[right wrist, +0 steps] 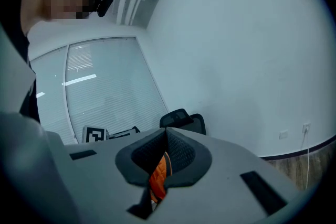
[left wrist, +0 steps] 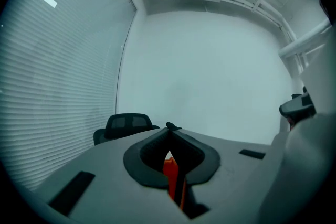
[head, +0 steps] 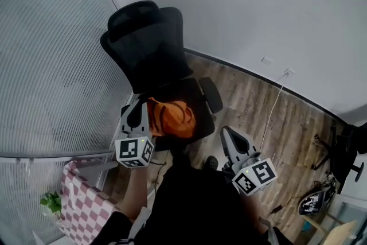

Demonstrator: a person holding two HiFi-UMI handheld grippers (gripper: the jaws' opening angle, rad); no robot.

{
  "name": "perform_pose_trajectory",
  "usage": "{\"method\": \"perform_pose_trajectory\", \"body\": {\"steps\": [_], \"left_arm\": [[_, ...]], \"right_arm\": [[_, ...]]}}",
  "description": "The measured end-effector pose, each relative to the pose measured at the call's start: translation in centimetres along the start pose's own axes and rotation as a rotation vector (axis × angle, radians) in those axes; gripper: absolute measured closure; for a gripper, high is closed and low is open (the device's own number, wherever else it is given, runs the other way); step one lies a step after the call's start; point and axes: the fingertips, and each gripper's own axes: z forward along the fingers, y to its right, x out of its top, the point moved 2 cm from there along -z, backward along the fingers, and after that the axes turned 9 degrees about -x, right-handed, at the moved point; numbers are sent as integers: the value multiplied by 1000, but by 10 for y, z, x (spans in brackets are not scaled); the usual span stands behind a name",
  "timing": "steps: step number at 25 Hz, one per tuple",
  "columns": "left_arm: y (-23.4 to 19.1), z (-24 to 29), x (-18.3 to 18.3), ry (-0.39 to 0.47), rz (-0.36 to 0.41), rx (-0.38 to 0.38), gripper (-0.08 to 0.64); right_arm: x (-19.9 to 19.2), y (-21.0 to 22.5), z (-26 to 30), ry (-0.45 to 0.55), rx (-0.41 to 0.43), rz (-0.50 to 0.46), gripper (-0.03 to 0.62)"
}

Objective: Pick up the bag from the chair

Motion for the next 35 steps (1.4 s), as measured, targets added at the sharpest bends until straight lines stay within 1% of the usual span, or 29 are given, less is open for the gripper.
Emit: {"method": "perform_pose_trajectory", "body": {"steps": [4,7,12,15,17,20,22,25,28,31,35], "left_arm": [[32,-31,13,39,-13,36,525],[53,-55,8,45,-20,54,525],[91,-82,-8,-11,-18,80,525],[108,-102,-13,-27,-24,85,525],[122,-114,-13,-33,-20,69,525],[143,-129,-15,-31,14,6,525],[156,-142,-15,-36,35,-22,525],[170,-162,-15,-45,33,-37,525],[183,-184,-13,-32,21,-61,525],[194,-210,-15,-35,19,-84,525],[202,-245,-23,-36,34,-91,525]], "right_arm": [[-1,12,-30,-32,52,-20,572],[-1,13,-47,-49,98,-22,572],[-6,17,-68,-76,154,-26,572],[-10,15,-77,-86,180,-18,572],[-13,12,-82,-89,194,-18,572],[-22,7,-87,-96,200,-12,572],[-28,2,-93,-101,197,-2,572],[-34,-13,-104,-101,207,-12,572],[-39,-29,-120,-99,213,-28,572],[-43,-46,-141,-80,203,-44,572],[-57,-60,-176,-62,171,-62,572]]}}
